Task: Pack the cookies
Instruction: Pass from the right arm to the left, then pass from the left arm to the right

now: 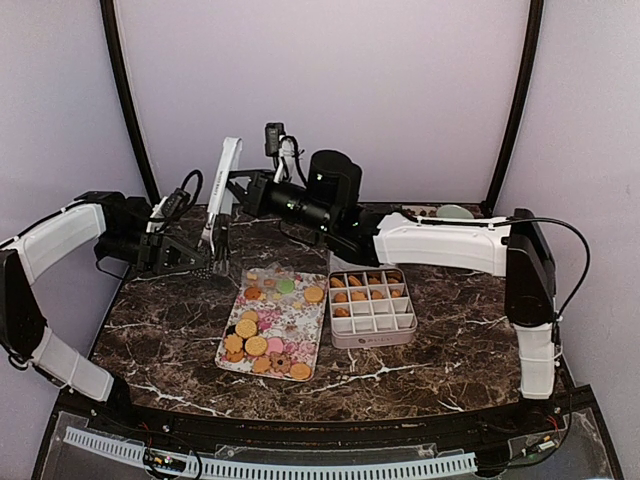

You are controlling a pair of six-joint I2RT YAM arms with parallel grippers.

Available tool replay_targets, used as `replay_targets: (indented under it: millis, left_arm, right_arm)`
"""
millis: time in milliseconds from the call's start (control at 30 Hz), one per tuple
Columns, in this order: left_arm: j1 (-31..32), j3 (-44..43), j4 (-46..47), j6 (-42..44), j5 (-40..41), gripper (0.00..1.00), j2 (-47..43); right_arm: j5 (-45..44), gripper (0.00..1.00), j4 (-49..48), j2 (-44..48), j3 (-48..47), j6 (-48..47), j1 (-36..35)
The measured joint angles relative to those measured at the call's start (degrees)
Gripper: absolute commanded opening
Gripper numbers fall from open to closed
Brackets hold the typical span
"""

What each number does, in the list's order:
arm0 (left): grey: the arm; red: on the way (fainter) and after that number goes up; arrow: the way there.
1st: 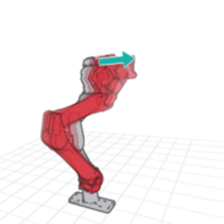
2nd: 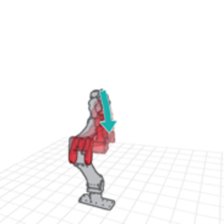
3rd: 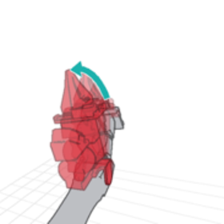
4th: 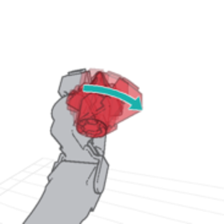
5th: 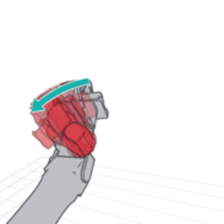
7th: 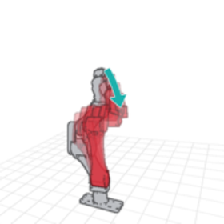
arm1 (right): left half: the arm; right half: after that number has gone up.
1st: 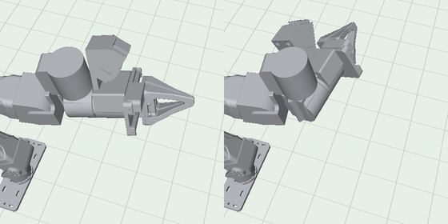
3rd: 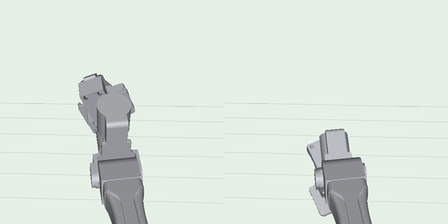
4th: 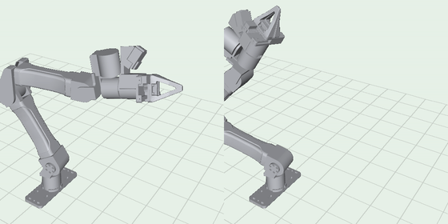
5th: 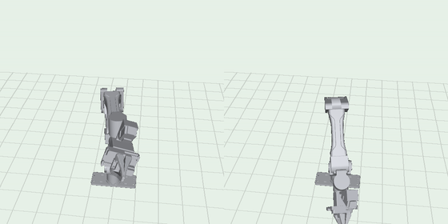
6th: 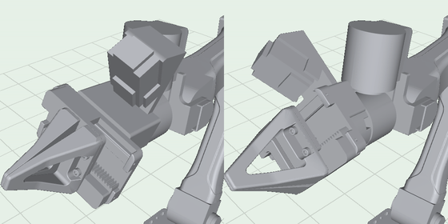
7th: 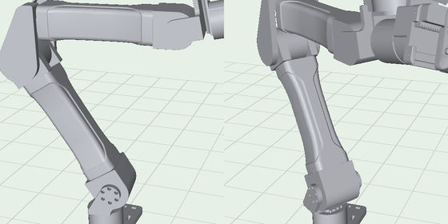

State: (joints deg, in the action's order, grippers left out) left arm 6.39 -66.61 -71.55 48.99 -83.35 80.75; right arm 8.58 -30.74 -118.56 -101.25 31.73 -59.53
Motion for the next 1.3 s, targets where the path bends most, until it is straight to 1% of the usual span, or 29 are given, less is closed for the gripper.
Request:
replay_targets:
  millis: [33,67,100,133,167,267,333,367,433,533,633,767,933,967,1100,1200,1300]
  left_arm:
    - [0.0,-0.1,-0.6,0.5,-0.2,0.00,0.1]
    - [0.0,-0.2,-1.1,1.3,-0.4,0.00,0.3]
    - [0.0,-0.4,-1.6,2.6,-0.7,0.00,0.4]
    - [0.3,-0.7,-2.1,3.4,-0.9,0.00,0.5]
    - [0.5,-1.2,-3.0,4.2,-1.1,0.00,0.6]
    - [0.5,-3.0,-6.3,6.9,-1.0,0.00,1.5]
    - [0.5,-4.0,-7.8,8.3,-1.1,0.00,1.9]
    - [0.5,-4.4,-8.3,9.0,-1.0,0.00,1.9]
    - [0.5,-5.0,-9.0,9.3,-1.0,0.00,1.8]
    - [0.5,-5.0,-8.9,9.0,0.3,0.00,1.8]
    - [0.5,-4.8,-6.0,6.2,1.9,0.00,1.7]
    - [0.7,-2.8,0.6,0.4,5.1,0.00,0.1]
    - [2.5,-2.4,5.6,-3.5,8.5,0.00,-1.6]
    - [2.7,-2.4,6.2,-3.8,9.0,0.00,-1.7]
    - [3.5,-2.2,8.5,-4.7,10.7,0.00,-2.4]
    - [3.6,-1.8,9.1,-4.7,12.2,0.00,-2.6]
    - [3.7,-1.6,9.2,-4.7,13.4,0.00,-2.6]
  right_arm:
    - [0.1,0.01,-0.2,0.0,0.0,0.0,0.0]
    - [0.2,0.02,-0.2,0.0,0.0,0.0,0.0]
    - [0.2,0.06,-0.2,0.0,0.2,0.1,0.1]
    - [0.1,0.12,-0.2,0.0,0.3,0.1,0.2]
    - [0.3,0.24,-0.3,0.0,0.3,0.1,0.4]
    - [0.6,0.68,-0.6,0.4,1.0,-0.2,0.7]
    - [1.0,0.95,-1.0,1.3,3.1,0.3,1.1]
    - [1.8,0.99,-1.4,1.9,4.6,0.8,1.5]
    - [3.8,1.00,-2.3,3.1,7.9,1.8,3.0]
    - [9.2,1.00,-2.6,4.4,10.9,3.0,6.1]
    - [16.6,1.00,-2.8,5.0,11.7,4.0,8.6]
    - [27.9,1.00,-0.4,5.1,9.6,4.5,9.7]
    - [35.9,1.00,2.9,4.9,4.3,4.0,9.3]
    - [36.6,0.99,3.5,4.9,3.5,3.8,9.3]
    - [38.6,0.88,6.6,4.1,0.6,2.8,9.3]
    - [39.3,0.84,8.6,2.8,-0.8,2.5,9.5]
    - [39.4,0.78,11.3,2.2,-1.2,1.5,9.5]
